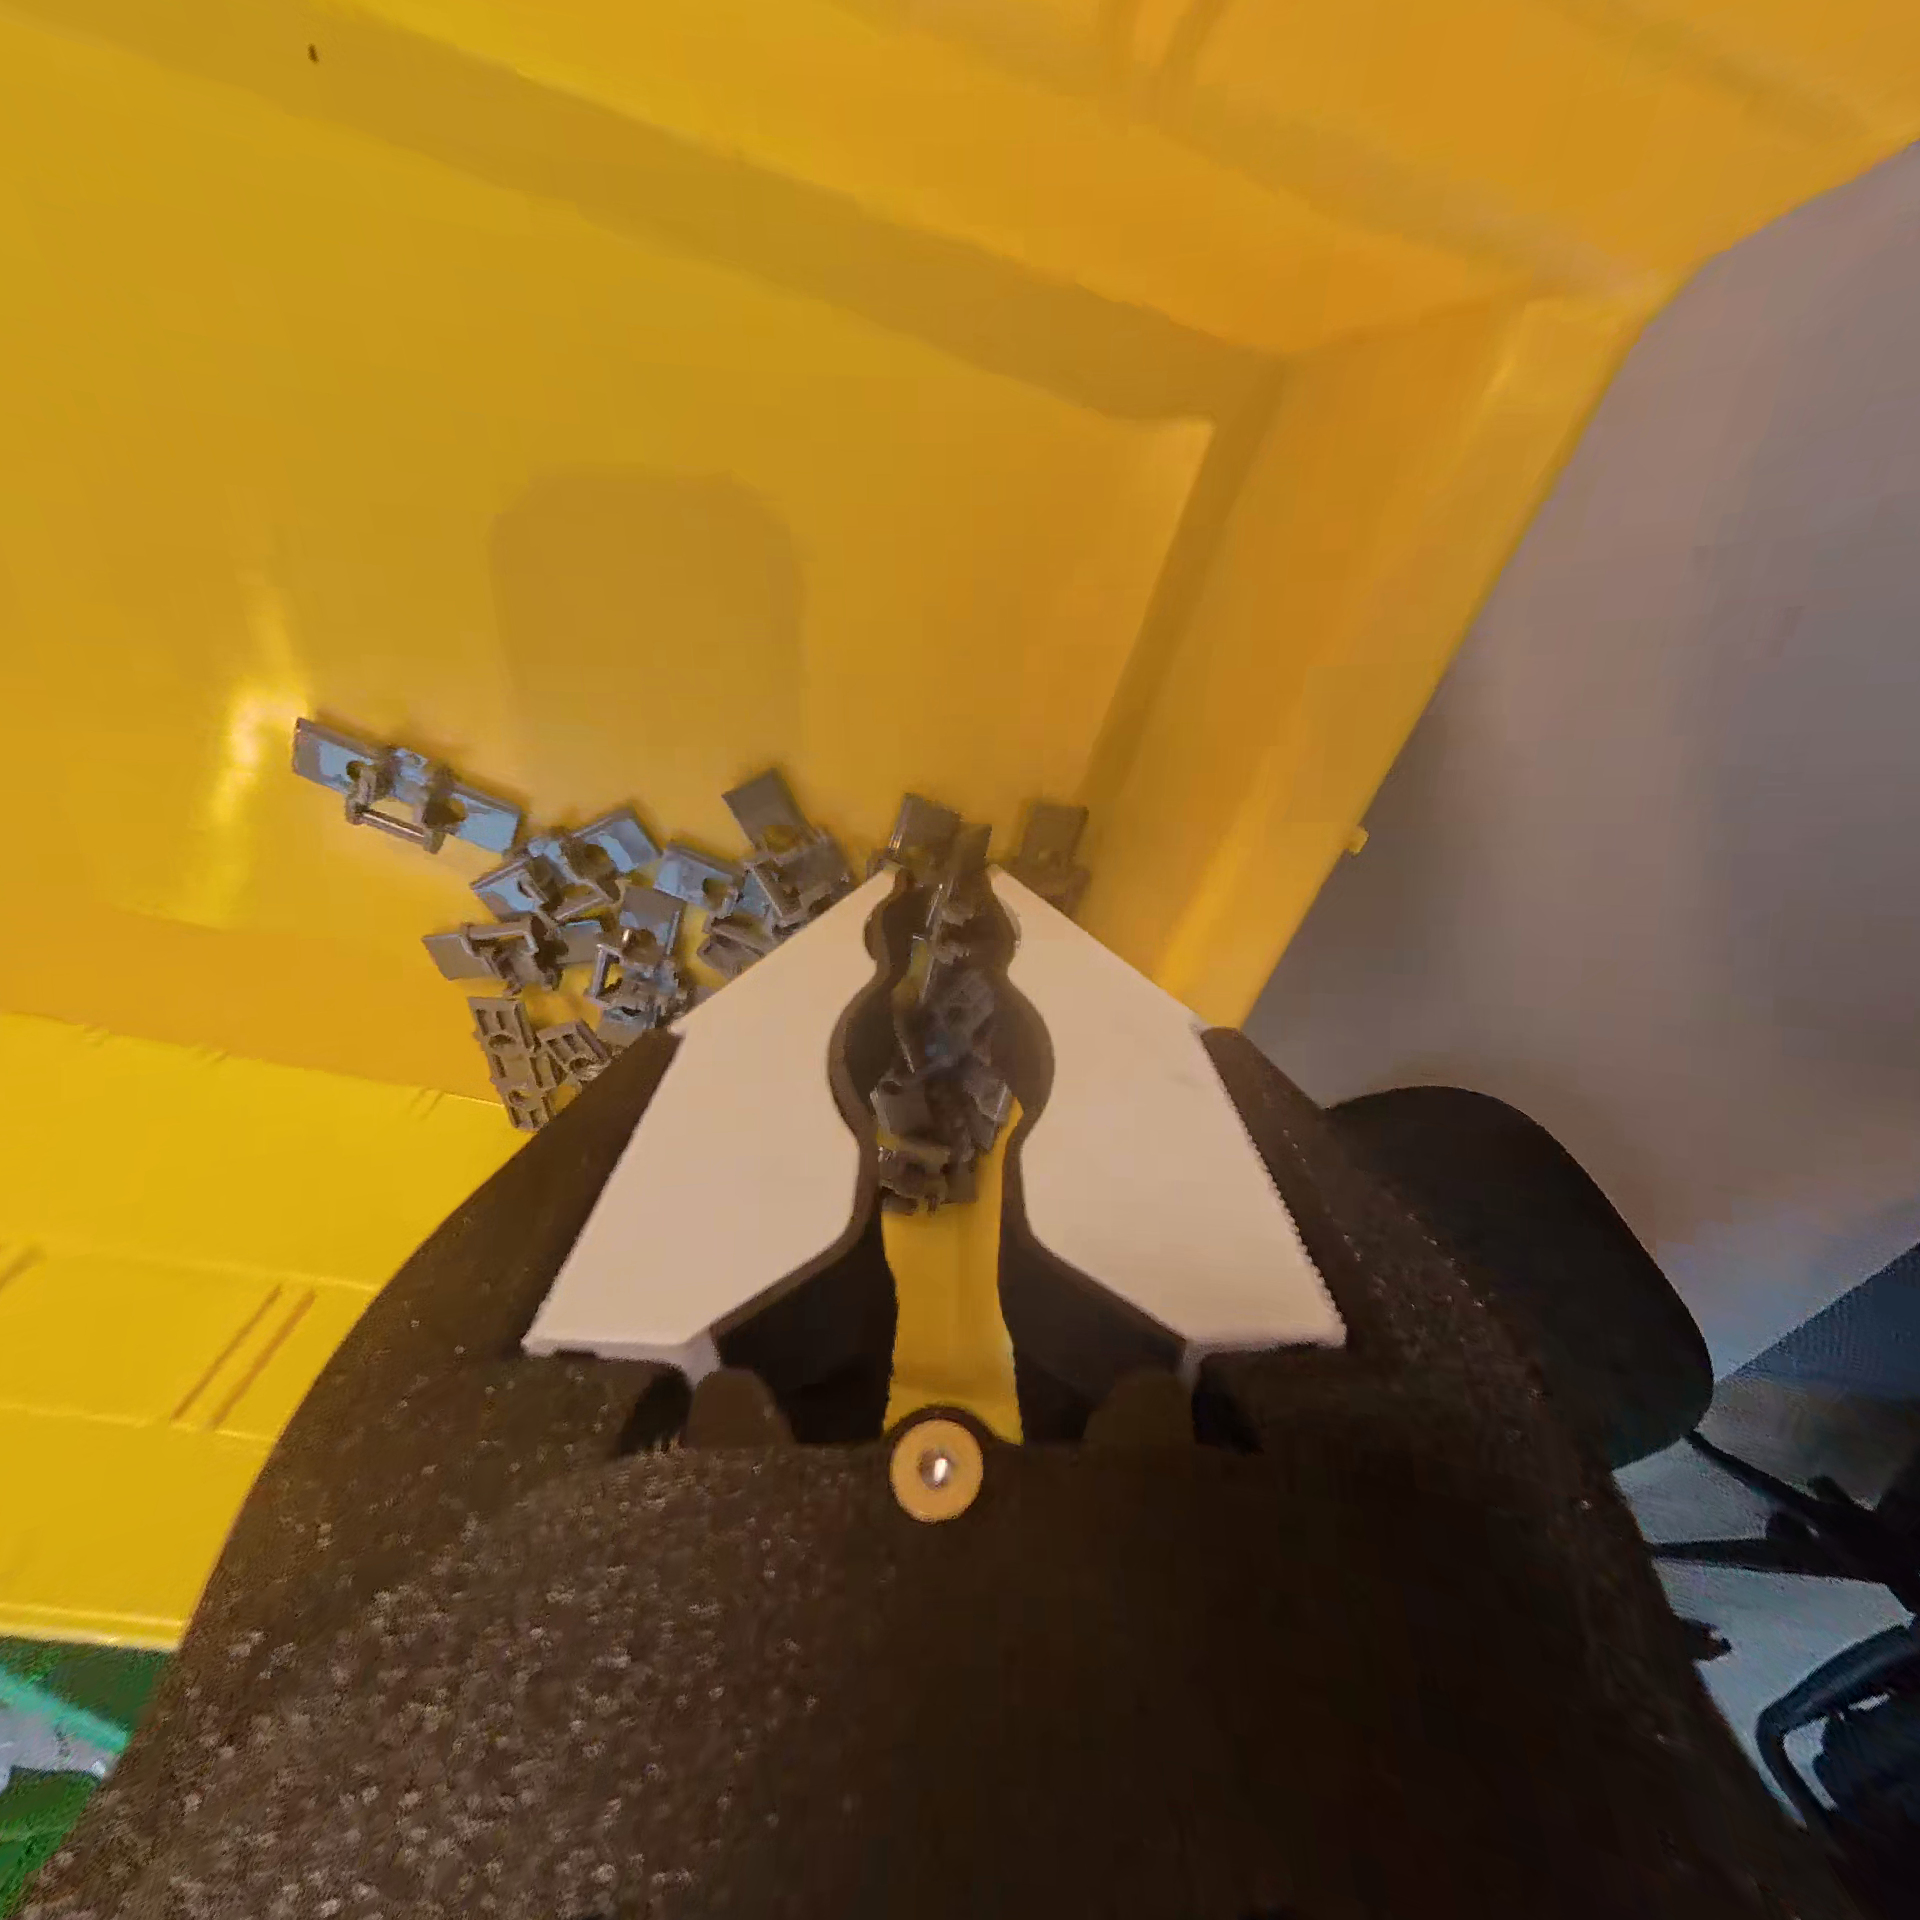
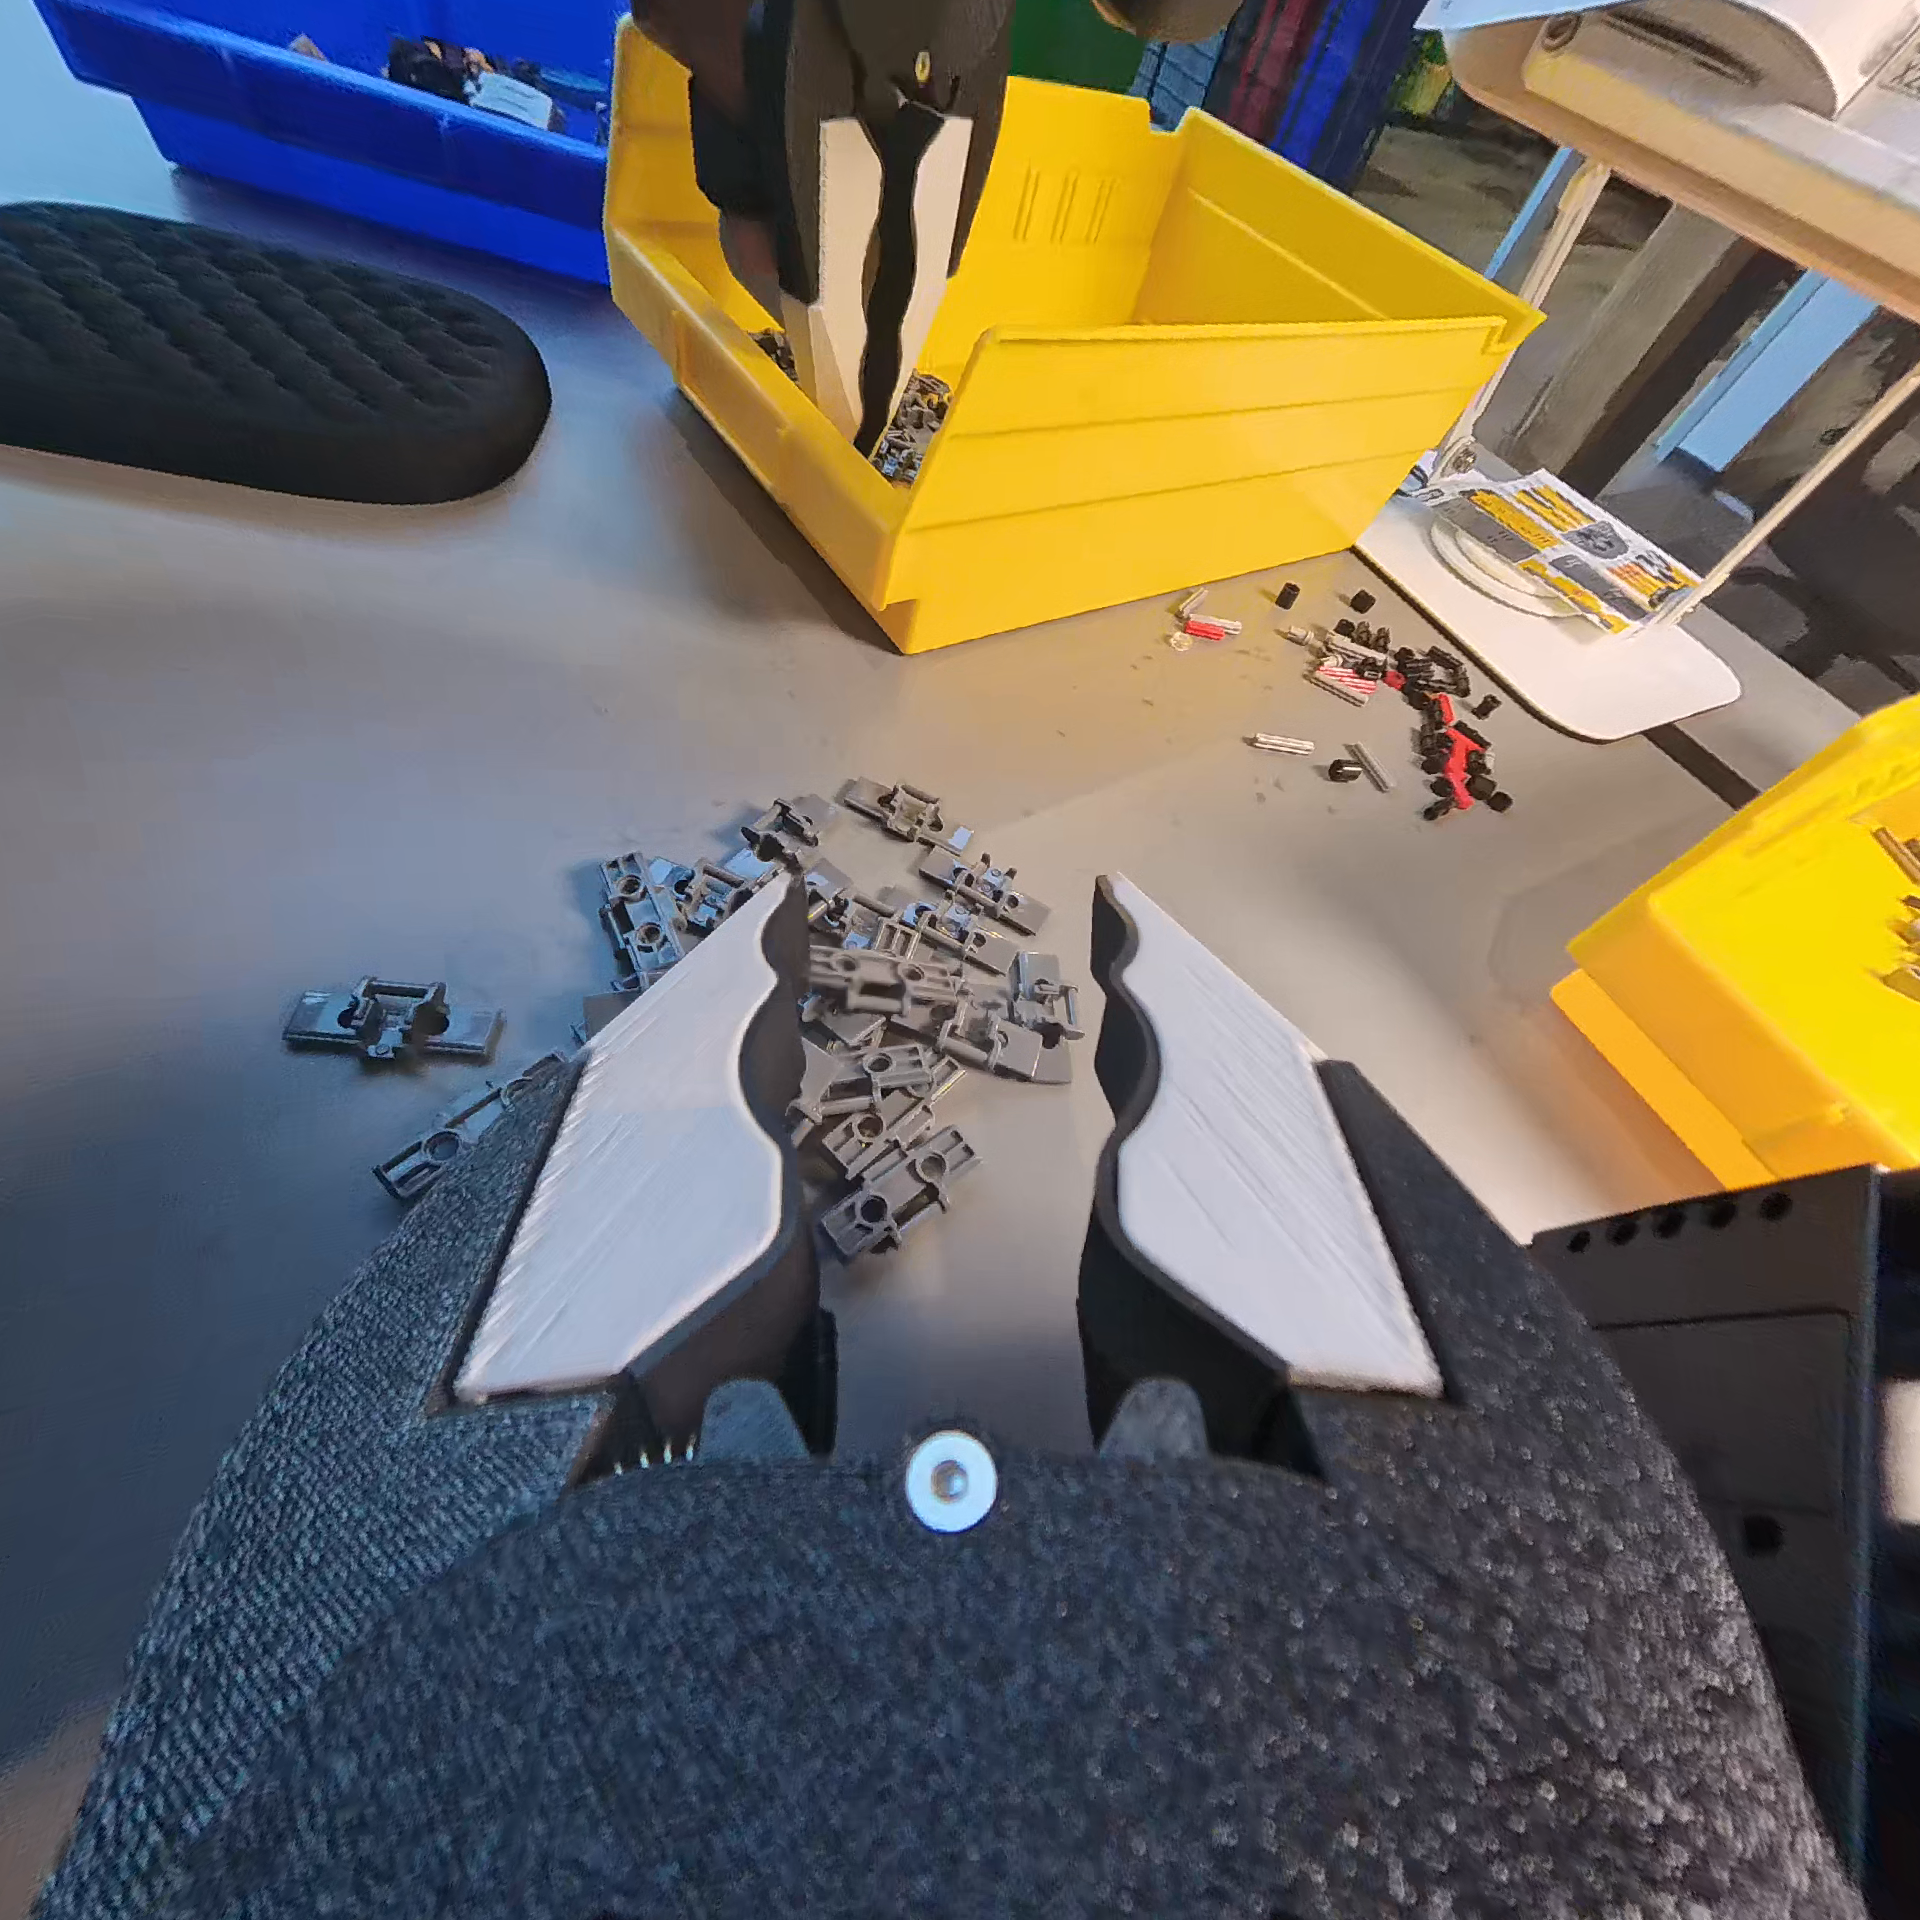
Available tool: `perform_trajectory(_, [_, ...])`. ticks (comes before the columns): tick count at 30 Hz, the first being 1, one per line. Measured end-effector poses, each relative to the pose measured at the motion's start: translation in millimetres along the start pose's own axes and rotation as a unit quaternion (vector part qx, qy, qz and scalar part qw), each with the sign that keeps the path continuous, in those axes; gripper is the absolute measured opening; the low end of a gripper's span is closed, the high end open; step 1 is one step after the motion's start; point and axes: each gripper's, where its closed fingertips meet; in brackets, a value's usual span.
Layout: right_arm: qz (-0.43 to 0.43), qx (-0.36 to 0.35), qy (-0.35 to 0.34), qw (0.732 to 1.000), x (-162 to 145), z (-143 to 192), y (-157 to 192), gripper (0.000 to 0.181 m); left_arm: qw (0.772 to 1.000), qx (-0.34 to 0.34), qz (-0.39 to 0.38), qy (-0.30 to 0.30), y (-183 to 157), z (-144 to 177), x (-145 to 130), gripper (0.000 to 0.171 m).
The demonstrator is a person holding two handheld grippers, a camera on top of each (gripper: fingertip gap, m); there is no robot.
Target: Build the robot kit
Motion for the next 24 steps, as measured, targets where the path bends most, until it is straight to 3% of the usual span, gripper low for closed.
perform_trajectory(4, [-0.001,-0.004,-0.008,1.0,2.3,0.0,-3.4,0.054,1.0,0.011,-0.007,-0.016,4.9,9.6,2.3,0.0])
perform_trajectory(7, [0.003,-0.008,-0.024,1.0,10.8,0.4,-4.7,0.054,0.993,-0.028,0.016,-0.109,-4.4,42.2,19.3,0.0])
perform_trajectory(9, [0.008,-0.014,-0.042,0.999,21.4,-0.3,-5.8,0.054,0.978,-0.079,0.028,-0.193,-22.2,72.5,33.5,0.0])
perform_trajectory(13, [0.03,-0.032,-0.108,0.993,59.8,-3.3,-4.3,0.058,0.901,-0.25,0.028,-0.352,-94.0,131.0,59.8,0.0])
perform_trajectory(17, [0.071,-0.062,-0.145,0.985,91.3,-8.8,0.6,0.063,0.813,-0.397,0.041,-0.424,-158.3,140.2,77.0,0.0])
perform_trajectory(19, [0.095,-0.08,-0.138,0.983,95.1,-9.7,0.6,0.06,0.794,-0.428,0.042,-0.429,-178.8,128.3,82.6,0.0])
perform_trajectory(22, [0.121,-0.08,-0.113,0.983,89.1,-7.0,4.3,0.034,0.771,-0.456,0.05,-0.442,-191.4,121.2,86.8,0.0])
perform_trajectory(24, [0.116,-0.065,-0.092,0.987,81.7,-3.4,5.4,0.028,0.758,-0.464,0.053,-0.455,-191.9,123.6,85.8,0.0])
Point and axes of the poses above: each gripper's, where its closed fingertips meet, z back along the fingers, x out of its top, y = z × x across the jaws, and after that the axes turned 15 degrees about z, right-handed
